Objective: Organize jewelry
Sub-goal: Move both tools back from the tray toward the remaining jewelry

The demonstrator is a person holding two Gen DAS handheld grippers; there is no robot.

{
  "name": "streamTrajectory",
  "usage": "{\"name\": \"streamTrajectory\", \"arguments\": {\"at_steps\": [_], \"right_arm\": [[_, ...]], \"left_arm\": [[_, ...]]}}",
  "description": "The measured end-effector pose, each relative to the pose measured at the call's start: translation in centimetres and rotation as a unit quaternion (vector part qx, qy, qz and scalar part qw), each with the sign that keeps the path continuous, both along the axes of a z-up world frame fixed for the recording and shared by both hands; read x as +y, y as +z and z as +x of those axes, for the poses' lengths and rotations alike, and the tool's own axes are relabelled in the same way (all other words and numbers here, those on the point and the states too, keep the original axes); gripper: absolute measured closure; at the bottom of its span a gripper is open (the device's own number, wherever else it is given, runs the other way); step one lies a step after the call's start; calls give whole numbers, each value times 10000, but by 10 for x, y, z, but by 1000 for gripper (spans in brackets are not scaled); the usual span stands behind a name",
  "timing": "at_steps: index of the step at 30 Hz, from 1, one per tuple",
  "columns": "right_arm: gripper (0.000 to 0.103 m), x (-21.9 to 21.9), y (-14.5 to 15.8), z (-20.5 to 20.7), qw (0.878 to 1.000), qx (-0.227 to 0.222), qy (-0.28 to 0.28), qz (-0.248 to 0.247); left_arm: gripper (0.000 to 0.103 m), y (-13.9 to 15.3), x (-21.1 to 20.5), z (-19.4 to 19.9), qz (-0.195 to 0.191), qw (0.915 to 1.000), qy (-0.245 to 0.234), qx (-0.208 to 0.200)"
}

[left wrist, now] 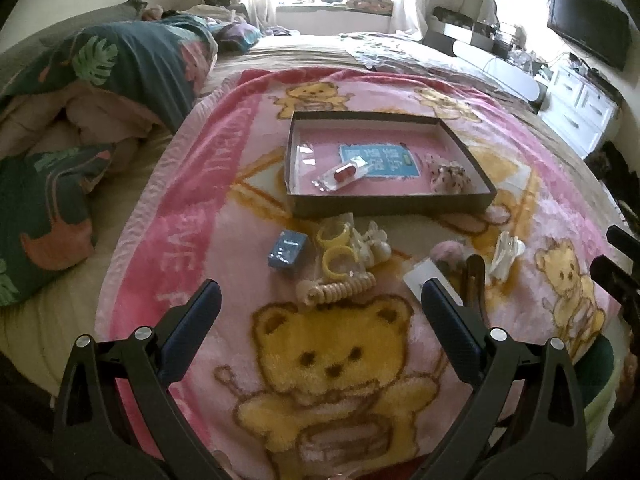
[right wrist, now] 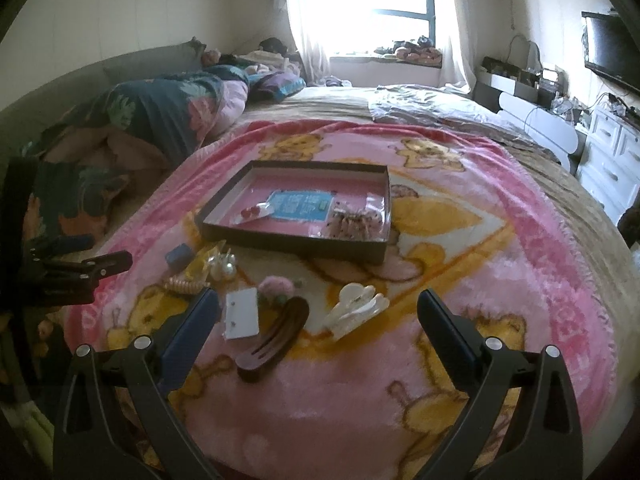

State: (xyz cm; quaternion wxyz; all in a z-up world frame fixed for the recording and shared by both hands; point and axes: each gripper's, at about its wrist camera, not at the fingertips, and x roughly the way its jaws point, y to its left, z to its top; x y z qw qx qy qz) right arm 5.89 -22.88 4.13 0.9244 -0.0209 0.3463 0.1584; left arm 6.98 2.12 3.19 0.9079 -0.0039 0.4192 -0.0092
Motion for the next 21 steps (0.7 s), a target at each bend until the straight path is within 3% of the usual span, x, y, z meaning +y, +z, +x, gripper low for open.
{"name": "streamTrajectory", "arguments": {"at_steps": [21], "right_arm": [[4,37,-42,-8,9972,500,418,-377]], "left_arm": [[9,-42,1,1,81,9991,-17,423]]}}
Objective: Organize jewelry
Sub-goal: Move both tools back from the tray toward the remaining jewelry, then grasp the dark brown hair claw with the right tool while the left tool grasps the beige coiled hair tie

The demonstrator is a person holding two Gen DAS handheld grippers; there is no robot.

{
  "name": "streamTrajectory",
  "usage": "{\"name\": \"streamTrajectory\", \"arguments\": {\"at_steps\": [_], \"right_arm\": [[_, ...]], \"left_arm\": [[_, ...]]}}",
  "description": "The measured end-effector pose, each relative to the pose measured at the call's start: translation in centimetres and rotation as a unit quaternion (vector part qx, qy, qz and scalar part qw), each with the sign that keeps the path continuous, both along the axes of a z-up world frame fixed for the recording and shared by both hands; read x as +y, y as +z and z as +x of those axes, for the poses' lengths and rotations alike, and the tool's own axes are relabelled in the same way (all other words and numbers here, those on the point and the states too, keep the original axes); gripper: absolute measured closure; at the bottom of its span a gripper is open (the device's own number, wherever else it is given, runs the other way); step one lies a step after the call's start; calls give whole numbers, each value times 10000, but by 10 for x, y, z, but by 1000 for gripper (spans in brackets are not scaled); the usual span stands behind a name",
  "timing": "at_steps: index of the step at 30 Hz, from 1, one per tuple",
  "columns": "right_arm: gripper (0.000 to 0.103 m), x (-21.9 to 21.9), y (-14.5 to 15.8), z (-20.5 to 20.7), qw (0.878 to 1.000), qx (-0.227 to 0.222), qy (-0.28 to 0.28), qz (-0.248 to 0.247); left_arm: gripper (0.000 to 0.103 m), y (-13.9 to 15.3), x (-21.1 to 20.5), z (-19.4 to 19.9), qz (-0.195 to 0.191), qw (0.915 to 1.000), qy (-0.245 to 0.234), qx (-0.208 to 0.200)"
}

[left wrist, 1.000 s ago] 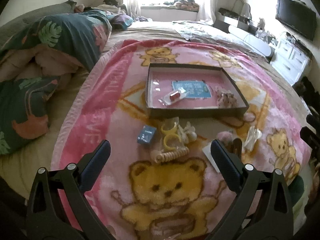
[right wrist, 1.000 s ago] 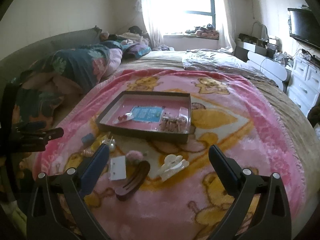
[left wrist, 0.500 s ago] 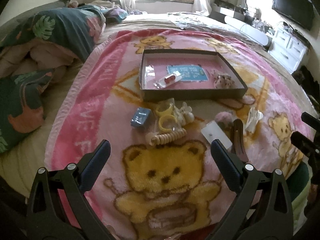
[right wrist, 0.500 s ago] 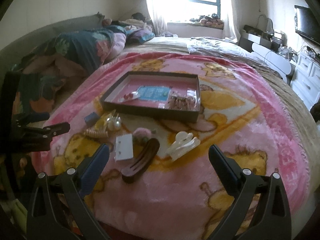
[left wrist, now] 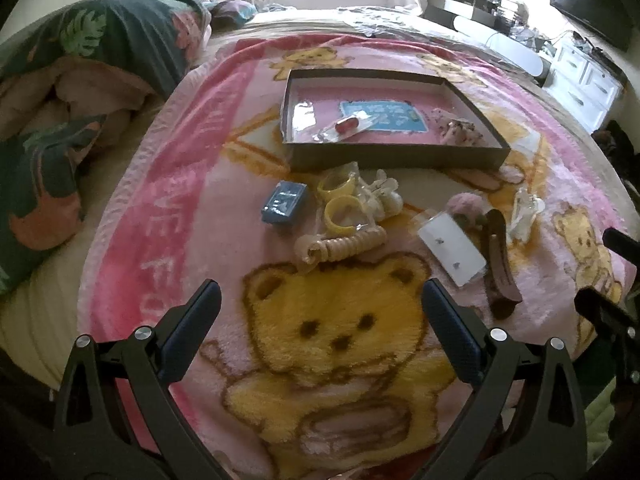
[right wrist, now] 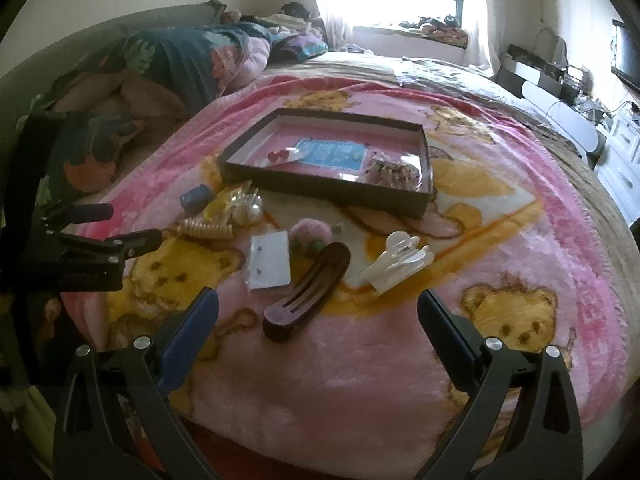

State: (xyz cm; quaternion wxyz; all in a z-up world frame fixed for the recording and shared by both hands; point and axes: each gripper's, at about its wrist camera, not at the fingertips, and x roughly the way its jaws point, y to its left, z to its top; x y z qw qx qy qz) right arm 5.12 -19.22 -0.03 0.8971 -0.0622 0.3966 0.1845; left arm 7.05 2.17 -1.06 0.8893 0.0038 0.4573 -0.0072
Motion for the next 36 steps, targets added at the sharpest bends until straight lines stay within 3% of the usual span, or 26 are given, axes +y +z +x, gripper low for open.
{"name": "streamTrajectory", "arguments": {"at_steps": [22,30,33,35,36], "right_arm": [[4,21,-56,23,9971,758,54,104],[6,24,-69,41,9962,843,-162,114],[30,22,-77,46,9953,944,-192,34],[33,18,-80,47,9951,963,-208,90],[40,15,-80,46,9953,933,-228,94]], "left_arm": [[10,-35,17,23,-368,9989,20,285],[17,-47,9,41,-523,9977,-66,424],[22,-49,4,47,-577,9972,-113,453],[27,-52,2,50,-626,9966,-141,511],[29,-54,1,52,-657,9963,-148,538]]}}
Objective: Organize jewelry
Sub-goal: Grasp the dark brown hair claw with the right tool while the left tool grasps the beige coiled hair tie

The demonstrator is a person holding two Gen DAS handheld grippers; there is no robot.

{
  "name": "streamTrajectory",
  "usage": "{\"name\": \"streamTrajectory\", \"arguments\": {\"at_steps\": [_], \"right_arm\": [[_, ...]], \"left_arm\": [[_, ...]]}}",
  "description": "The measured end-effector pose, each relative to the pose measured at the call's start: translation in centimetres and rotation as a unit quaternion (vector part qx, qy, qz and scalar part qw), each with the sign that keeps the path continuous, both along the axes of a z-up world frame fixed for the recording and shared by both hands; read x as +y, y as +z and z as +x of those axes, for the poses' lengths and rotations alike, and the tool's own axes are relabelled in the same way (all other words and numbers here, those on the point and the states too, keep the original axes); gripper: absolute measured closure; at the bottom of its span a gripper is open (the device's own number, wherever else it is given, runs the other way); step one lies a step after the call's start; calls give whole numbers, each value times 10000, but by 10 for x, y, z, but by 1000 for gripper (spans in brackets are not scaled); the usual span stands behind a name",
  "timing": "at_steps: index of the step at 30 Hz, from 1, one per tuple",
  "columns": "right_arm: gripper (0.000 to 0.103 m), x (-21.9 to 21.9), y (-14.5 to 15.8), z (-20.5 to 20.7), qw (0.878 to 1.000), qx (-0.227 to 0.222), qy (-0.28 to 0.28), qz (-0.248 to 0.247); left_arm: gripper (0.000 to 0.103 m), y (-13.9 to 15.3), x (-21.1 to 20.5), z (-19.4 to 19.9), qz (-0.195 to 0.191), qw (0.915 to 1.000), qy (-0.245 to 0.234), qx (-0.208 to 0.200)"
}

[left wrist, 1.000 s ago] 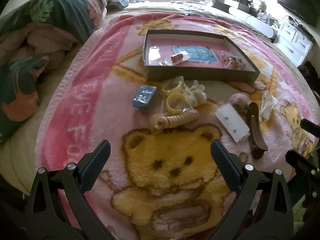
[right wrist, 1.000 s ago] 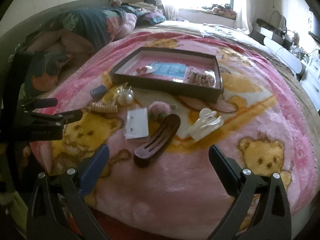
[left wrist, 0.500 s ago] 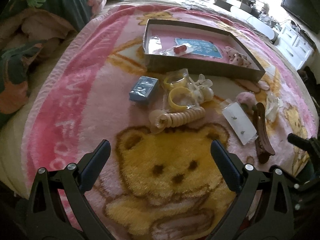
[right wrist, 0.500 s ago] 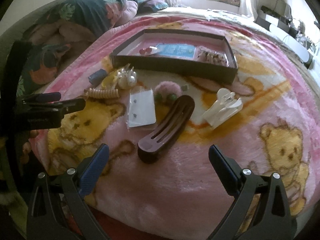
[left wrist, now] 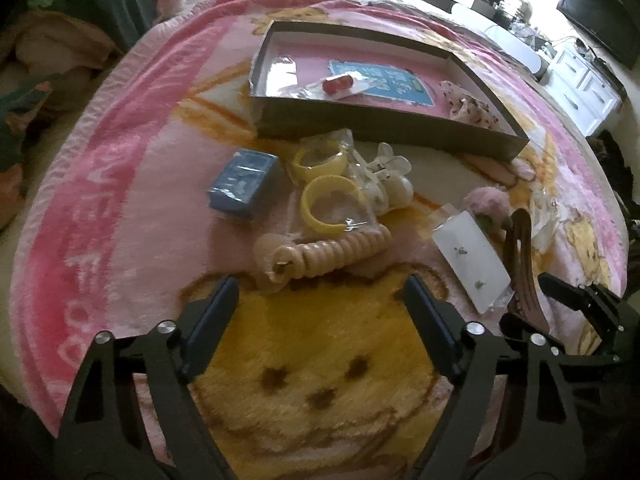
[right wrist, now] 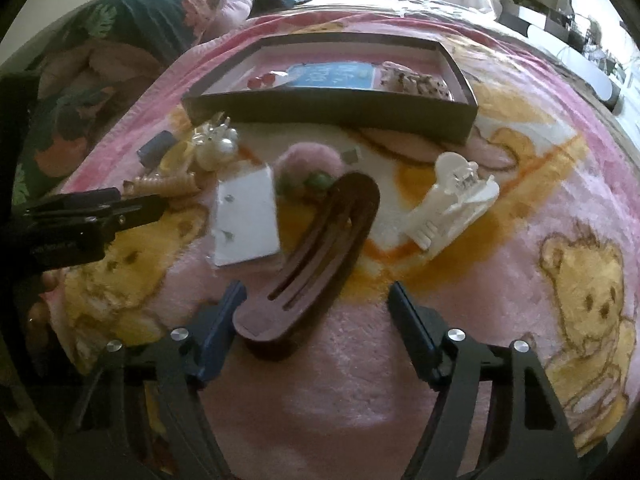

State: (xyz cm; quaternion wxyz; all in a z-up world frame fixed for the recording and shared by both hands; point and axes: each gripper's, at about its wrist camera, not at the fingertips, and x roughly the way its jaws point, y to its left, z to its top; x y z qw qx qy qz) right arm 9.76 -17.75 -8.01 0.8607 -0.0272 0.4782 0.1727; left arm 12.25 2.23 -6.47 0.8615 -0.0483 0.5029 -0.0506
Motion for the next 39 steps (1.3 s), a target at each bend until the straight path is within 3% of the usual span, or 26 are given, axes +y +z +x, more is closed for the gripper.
{"name": "streamTrajectory", "arguments": {"at_steps": [4,7,13,23,27,29,39], "right_arm": [[62,-11,2,-1,10000,-50,-49,64],[71,-19,2,0,9998,-40,-90,150],[72,-24,2,2,9997,-49,-145,214],[72,-30,7,0,9992,-124,-124,354],[72,-35,13,-6,9990,-158,-85,419],[72,-37,16,-8,9988,-182,-88,449],[72,-42,28,-12,9982,-314,-101,504]], "left_arm": [[33,-4,-3,6,-11,10000,42,33],[33,-5,-6,11,-1,9999,114,19],[33,-6,-13,25,23,9996,269,-18],[51,-5,-15,22,53,9999,120,-55],[68,-2,-7,14,-37,10000,87,-16],[90,-2,-4,11,-58,9999,85,12],[90,3,10,3,-676,9977,21,29]]}}
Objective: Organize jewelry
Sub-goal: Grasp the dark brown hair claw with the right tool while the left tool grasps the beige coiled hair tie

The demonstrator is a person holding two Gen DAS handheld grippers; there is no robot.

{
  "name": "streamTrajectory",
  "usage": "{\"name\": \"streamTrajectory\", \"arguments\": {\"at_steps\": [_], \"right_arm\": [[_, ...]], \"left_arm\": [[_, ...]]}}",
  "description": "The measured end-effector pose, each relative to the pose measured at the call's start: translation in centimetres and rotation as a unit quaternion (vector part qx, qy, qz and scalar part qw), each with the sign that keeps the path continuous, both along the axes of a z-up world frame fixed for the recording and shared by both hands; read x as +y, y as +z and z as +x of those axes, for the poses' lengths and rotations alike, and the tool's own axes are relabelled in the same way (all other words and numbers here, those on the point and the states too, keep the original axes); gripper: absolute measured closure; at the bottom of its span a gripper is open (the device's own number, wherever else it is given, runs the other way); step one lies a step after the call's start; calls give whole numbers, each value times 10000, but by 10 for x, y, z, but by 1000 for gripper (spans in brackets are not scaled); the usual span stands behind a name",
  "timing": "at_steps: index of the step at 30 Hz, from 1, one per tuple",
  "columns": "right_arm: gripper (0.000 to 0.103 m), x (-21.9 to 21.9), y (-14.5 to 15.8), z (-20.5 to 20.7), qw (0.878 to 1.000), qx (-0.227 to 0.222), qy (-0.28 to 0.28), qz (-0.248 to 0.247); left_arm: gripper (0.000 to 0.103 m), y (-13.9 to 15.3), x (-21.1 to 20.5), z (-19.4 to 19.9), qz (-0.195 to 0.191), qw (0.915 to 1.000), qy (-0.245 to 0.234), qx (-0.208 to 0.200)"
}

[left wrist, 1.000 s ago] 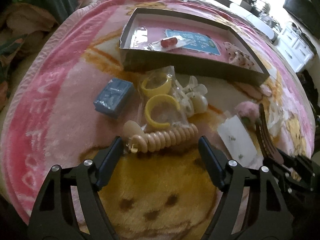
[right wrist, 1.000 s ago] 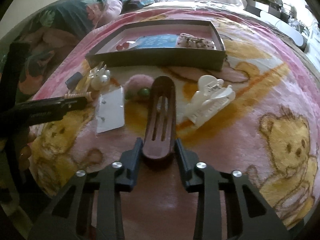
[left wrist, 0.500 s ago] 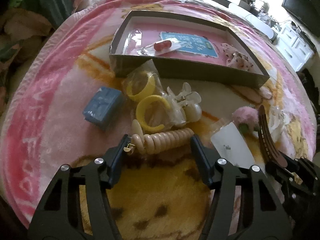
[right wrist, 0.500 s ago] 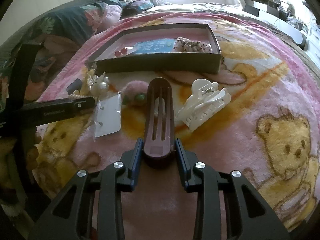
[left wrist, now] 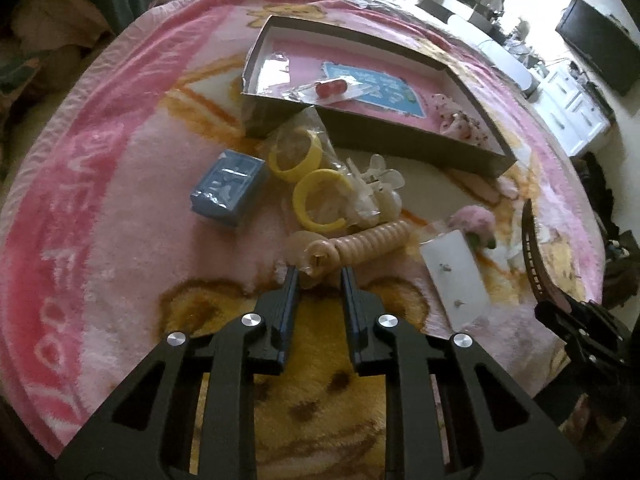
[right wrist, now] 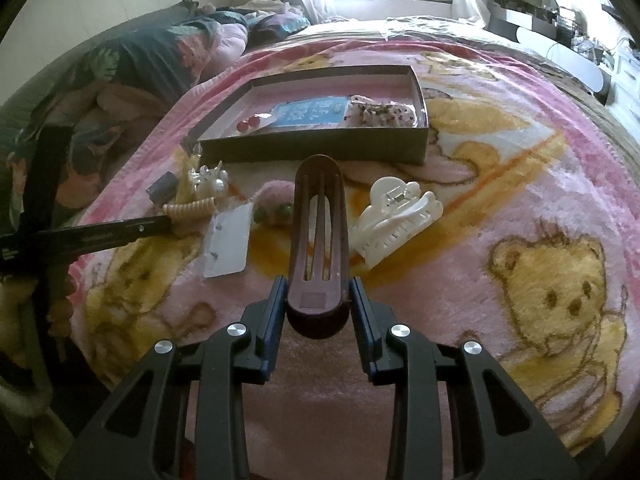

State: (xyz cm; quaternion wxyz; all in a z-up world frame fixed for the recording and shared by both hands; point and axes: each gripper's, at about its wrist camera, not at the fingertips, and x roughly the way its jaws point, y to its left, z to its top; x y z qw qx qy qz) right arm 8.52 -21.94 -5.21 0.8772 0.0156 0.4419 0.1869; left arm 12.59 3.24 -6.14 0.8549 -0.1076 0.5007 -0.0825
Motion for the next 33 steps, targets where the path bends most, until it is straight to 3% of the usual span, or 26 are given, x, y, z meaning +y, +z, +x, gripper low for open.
{"name": "streamTrajectory", "arguments": {"at_steps": [4,7,8,12,14,20,25,28,33], "right_arm": [[72,1,4,-1,10000,-17,17,22],[72,2,6,-1,10000,-31,37,21],[72,2,7,-1,10000,-42,37,24],[72,2,8,0,10000,-37,29,37],[72,2,8,0,10000,-34,29,50],[72,1,8,1,10000,-32,-3,70],[72,-2,8,4,10000,-16,-37,80],[72,-3,8,5,9999,-6,-35,100],[72,-2,16,7,9999,-121,30,74]], "left_arm": [[69,3,-1,1,-131,9998,-120,-63],[61,8,-8,4,-66,9995,-258,-179],[56,9,-10,5,-30,9994,-279,-206],[51,7,-20,12,175,9987,-390,-268],[39,5,-28,16,343,9979,-462,-304],[34,-10,-45,28,823,9952,-512,-160],[34,-16,-42,39,718,9969,-305,-50],[40,-17,-41,46,701,9974,-160,22],[41,-13,-39,37,678,9975,-199,59]]}}
